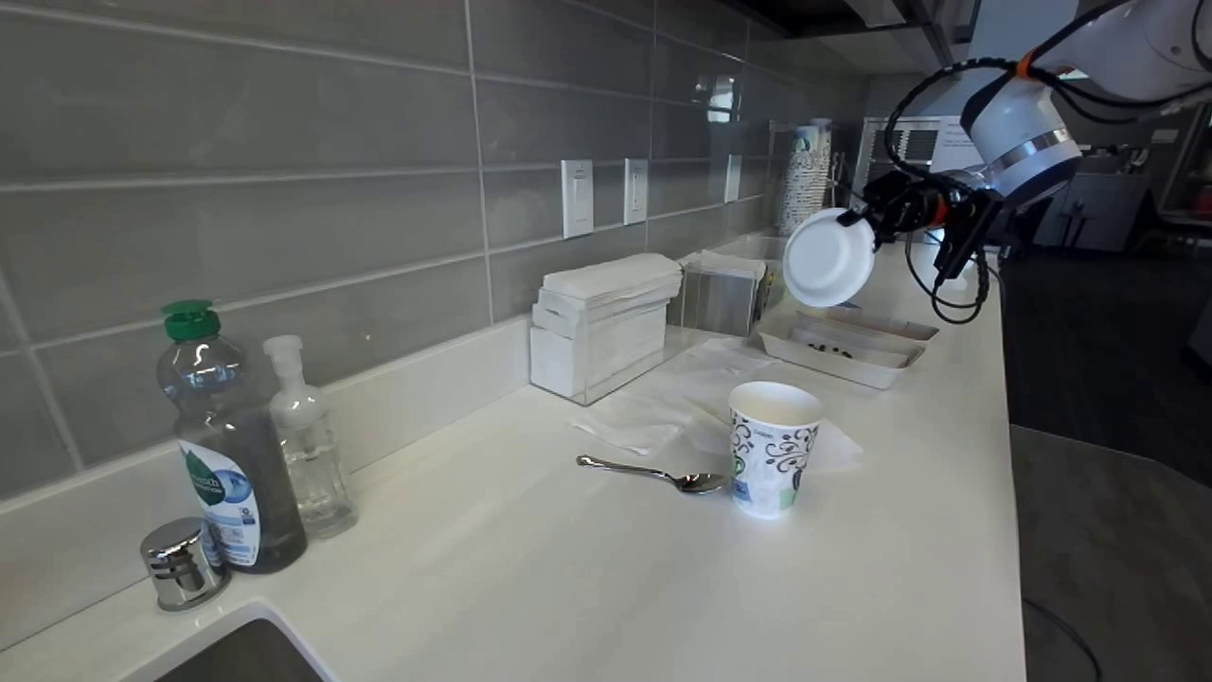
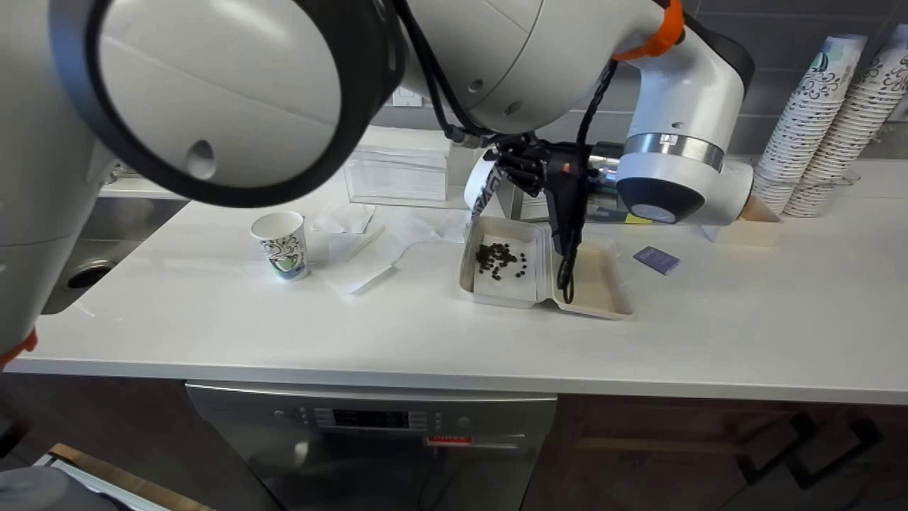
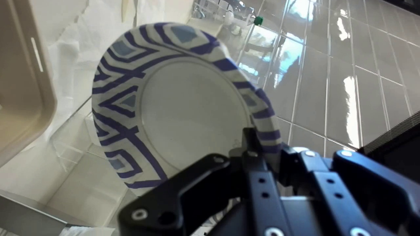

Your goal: Pour the contents from the bowl to the lunch pack

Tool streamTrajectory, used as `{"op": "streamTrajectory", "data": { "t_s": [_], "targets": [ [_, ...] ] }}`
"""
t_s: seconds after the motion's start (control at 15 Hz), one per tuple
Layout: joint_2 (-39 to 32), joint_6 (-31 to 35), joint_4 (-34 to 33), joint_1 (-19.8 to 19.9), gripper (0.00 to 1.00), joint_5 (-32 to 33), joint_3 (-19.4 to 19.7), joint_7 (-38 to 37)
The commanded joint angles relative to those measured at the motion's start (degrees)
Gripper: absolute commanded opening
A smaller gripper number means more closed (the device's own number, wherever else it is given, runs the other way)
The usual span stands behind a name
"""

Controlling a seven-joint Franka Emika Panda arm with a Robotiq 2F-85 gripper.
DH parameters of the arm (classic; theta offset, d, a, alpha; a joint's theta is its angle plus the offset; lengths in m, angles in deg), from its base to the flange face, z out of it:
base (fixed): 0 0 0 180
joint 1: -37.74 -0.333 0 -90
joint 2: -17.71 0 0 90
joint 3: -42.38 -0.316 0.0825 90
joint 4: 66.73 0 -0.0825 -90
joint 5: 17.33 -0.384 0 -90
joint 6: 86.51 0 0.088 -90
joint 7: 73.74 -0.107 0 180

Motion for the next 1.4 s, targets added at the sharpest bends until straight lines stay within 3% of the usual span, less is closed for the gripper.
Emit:
{"op": "streamTrajectory", "data": {
  "t_s": [0.0, 0.53, 0.87, 1.33],
  "targets": [
    [-2.3, 0.6, -3.4, -0.8, 0.02, 1.1, 1.2, -2.7],
    [10.8, 21.2, 8.5, -14.8, 0.02, 14.4, 3.8, -1.5],
    [19.8, 38.4, 19.4, -24.5, 0.02, 26.2, 2.1, -4.0],
    [28.4, 65.8, 36.1, -33.0, 0.02, 44.5, -1.9, -17.5]
  ]
}}
